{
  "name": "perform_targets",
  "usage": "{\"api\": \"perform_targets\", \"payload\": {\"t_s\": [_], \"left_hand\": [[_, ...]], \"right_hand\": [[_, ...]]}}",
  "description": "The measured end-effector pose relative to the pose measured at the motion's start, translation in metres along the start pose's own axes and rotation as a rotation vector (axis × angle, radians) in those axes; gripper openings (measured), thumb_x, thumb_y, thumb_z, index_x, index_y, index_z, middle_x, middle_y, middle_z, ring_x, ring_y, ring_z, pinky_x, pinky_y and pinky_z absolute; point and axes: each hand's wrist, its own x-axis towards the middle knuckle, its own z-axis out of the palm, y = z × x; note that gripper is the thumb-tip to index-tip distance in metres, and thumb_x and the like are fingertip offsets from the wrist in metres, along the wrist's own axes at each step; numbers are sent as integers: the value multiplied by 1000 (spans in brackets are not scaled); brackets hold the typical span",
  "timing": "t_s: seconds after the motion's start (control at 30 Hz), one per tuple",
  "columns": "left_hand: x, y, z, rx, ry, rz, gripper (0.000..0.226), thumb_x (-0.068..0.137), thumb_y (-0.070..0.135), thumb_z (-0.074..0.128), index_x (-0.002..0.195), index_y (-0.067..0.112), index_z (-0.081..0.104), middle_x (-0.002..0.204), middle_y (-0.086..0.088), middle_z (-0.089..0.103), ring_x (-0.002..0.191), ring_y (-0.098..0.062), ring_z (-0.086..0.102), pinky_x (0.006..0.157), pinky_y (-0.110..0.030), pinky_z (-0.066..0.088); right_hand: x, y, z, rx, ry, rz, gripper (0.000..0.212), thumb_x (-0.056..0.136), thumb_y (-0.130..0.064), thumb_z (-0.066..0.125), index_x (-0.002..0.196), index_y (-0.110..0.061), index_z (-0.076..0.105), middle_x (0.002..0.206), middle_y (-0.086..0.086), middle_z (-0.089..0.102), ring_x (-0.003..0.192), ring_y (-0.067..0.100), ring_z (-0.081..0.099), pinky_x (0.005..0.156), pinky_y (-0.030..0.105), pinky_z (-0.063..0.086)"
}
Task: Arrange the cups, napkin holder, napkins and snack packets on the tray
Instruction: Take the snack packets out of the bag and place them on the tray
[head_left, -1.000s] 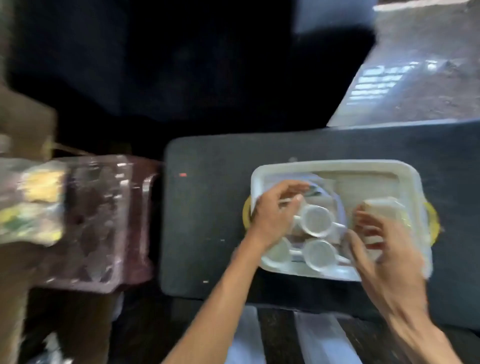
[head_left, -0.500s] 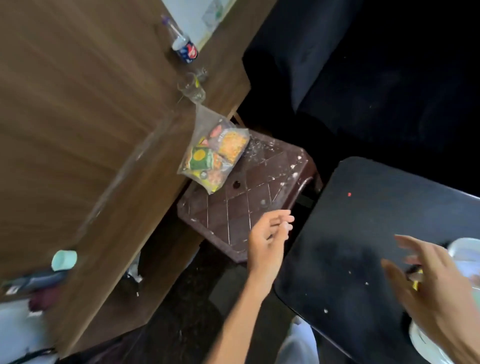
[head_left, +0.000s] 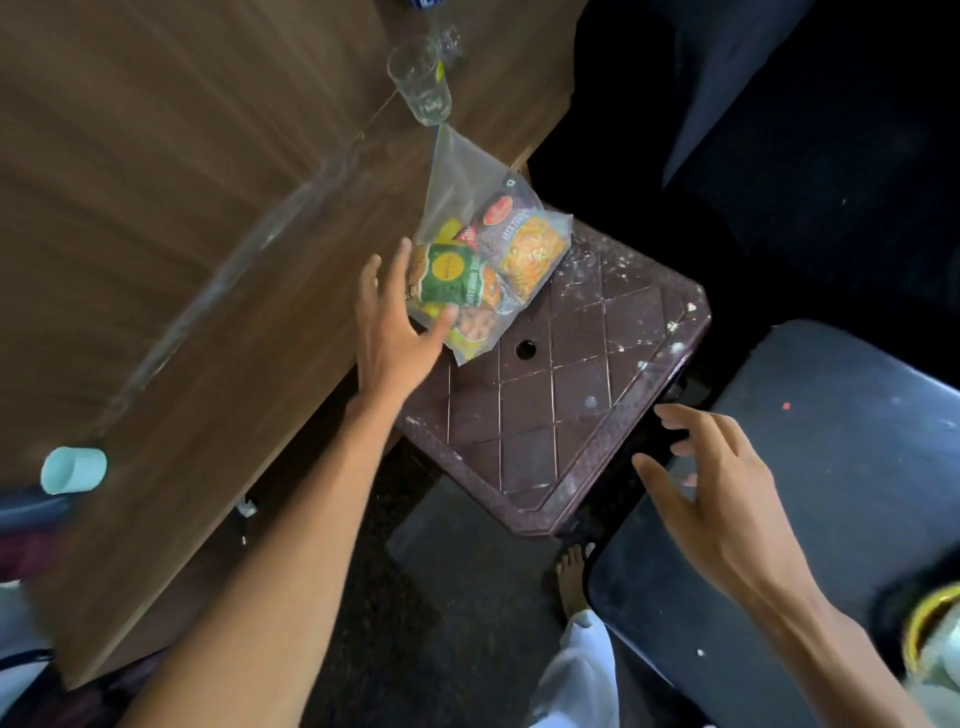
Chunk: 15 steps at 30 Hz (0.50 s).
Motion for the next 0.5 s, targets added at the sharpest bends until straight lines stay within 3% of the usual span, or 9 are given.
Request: {"api": "perform_targets", "payload": {"t_s": [0.1, 0.2, 0.27, 0.33, 0.43, 0.5], "left_hand": [[29, -4, 3, -343, 62, -331, 78, 92, 56, 62, 157, 22, 33, 155, -14, 45, 142, -26, 47, 116, -39, 39], [46, -6, 9, -494, 93, -562, 69, 92, 59, 60, 146, 16, 48, 141, -11, 61, 127, -25, 60, 105, -47, 52], [53, -6, 12, -561, 100, -657, 44, 95, 57, 57, 113, 18, 68, 114, -5, 71, 110, -26, 65, 94, -42, 58], [54, -5, 13, -726, 42, -778, 32, 97, 55, 56, 83, 27, 62, 93, 3, 68, 99, -23, 66, 78, -37, 58], [53, -4, 15, -929, 20, -893, 23, 96, 43, 66, 84, 24, 59, 99, -2, 71, 97, -21, 69, 71, -32, 58], [54, -3, 15, -1003, 90, -890, 20, 93, 28, 74, 81, 17, 62, 89, -3, 75, 86, -17, 73, 63, -27, 59]], "right_hand": [[9, -3, 11, -11, -16, 0, 46, 90, -25, 69, 132, -15, 54, 125, 4, 56, 100, 19, 61, 81, 36, 55], [14, -5, 19, -16, -36, 13, 47, 90, -25, 68, 134, -16, 53, 126, 2, 56, 101, 18, 60, 80, 38, 56], [14, -5, 20, -22, -39, 19, 47, 91, -26, 68, 134, -17, 53, 125, 1, 55, 100, 17, 59, 79, 37, 56], [15, -6, 21, -25, -39, 25, 47, 91, -27, 68, 135, -18, 53, 125, -1, 55, 100, 16, 59, 79, 36, 56], [15, -8, 19, -24, -33, 40, 47, 91, -28, 67, 134, -21, 53, 125, -2, 54, 100, 15, 60, 80, 34, 55], [15, -10, 18, -26, -33, 44, 47, 91, -28, 68, 134, -21, 53, 125, -2, 54, 101, 15, 60, 81, 33, 54]]}}
